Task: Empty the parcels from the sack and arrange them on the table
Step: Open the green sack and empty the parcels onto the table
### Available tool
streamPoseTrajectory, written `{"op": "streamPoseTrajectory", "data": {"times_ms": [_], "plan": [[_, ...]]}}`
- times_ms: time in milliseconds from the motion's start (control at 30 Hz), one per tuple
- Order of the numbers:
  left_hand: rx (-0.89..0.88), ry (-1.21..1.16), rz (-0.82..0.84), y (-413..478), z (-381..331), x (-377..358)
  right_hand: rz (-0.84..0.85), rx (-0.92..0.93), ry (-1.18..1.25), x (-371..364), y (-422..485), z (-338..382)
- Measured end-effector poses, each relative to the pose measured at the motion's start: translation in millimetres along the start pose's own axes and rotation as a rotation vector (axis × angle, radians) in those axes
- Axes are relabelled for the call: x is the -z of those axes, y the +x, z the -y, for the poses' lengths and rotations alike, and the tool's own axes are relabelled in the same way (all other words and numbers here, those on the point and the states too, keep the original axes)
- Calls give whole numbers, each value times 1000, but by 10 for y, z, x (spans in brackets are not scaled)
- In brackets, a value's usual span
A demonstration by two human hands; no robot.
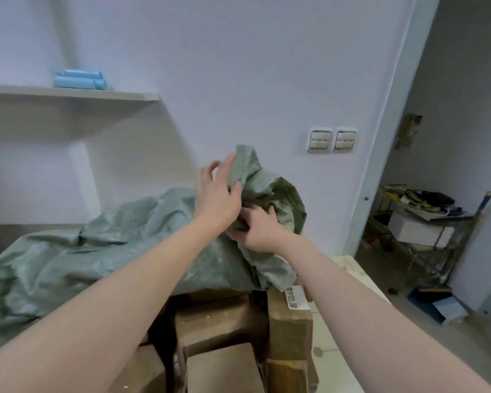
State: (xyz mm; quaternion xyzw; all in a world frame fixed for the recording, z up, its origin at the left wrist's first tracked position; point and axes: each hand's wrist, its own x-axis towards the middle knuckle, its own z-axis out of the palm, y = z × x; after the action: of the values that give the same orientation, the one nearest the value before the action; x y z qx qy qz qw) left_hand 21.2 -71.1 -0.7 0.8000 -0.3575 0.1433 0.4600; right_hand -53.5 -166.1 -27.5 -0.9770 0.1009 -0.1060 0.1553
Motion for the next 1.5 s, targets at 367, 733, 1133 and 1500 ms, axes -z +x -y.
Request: {"op": "streamPoseTrajectory", "data": {"times_ms": [367,733,1133,1500], "plan": [[148,521,649,-257,852,224,-538,17,56,-68,-213,97],[253,362,613,-329,1109,186,-245,-670,1124,-273,11,-51],[376,36,59,-371,1233,754,-464,-429,0,-323,334,1020],[551,-426,310,-305,1495,1166,-138,162,-419,-769,441,1790]]}}
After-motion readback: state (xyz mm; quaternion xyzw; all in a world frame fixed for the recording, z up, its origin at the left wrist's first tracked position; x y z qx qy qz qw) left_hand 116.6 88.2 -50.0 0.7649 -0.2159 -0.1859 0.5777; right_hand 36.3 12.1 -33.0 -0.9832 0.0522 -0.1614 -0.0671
